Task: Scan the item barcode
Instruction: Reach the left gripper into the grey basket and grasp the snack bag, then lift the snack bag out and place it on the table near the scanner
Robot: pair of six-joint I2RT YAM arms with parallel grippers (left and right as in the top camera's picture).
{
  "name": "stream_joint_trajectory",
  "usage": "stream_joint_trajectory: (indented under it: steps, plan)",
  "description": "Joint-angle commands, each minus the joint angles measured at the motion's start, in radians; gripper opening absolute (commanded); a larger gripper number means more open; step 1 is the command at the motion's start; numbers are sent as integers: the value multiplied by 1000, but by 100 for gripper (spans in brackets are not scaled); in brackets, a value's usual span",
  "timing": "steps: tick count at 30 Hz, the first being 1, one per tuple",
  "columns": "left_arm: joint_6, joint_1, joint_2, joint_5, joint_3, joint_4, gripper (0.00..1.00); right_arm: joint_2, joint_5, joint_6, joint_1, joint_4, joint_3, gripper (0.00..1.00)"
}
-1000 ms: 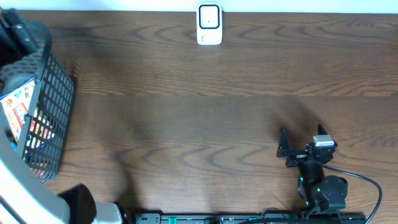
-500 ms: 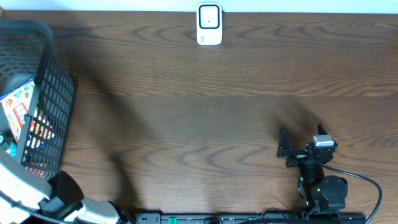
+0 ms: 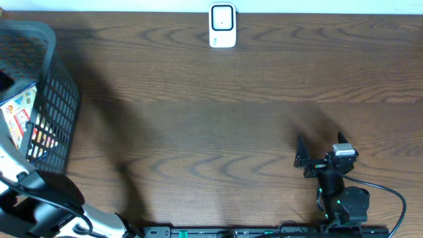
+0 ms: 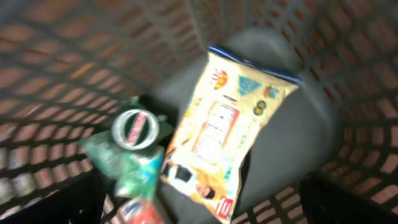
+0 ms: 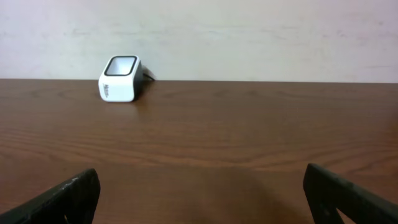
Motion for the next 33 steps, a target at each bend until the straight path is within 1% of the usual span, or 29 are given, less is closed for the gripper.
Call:
stream_joint_trajectory:
  steps: [1, 5, 10, 14, 16, 19, 24, 30, 33]
  plan:
    - [108, -2, 5, 120, -97, 68, 98, -6, 5, -5, 10, -5, -2, 99]
    - [133, -2, 5, 116, -191, 144, 98, -6, 5, -5, 10, -4, -2, 99]
    - [203, -2, 5, 107, -298, 231, 98, -6, 5, -5, 10, -4, -2, 99]
    - [210, -2, 5, -3, -392, 319, 98, -6, 5, -5, 10, -4, -2, 99]
    - [213, -2, 6, -1, -417, 351, 98, -6, 5, -5, 10, -4, -2, 99]
    - [216, -7, 11, 2, -439, 391, 98, -6, 5, -5, 10, -4, -2, 99]
    - [297, -34, 51, 112, -442, 418, 98, -6, 5, -5, 10, -5, -2, 99]
    - [299, -75, 145, 101, -442, 419, 98, -6, 5, -5, 10, -4, -2, 99]
    - [294, -74, 193, -2, -442, 407, 98, -6, 5, -5, 10, -5, -2, 99]
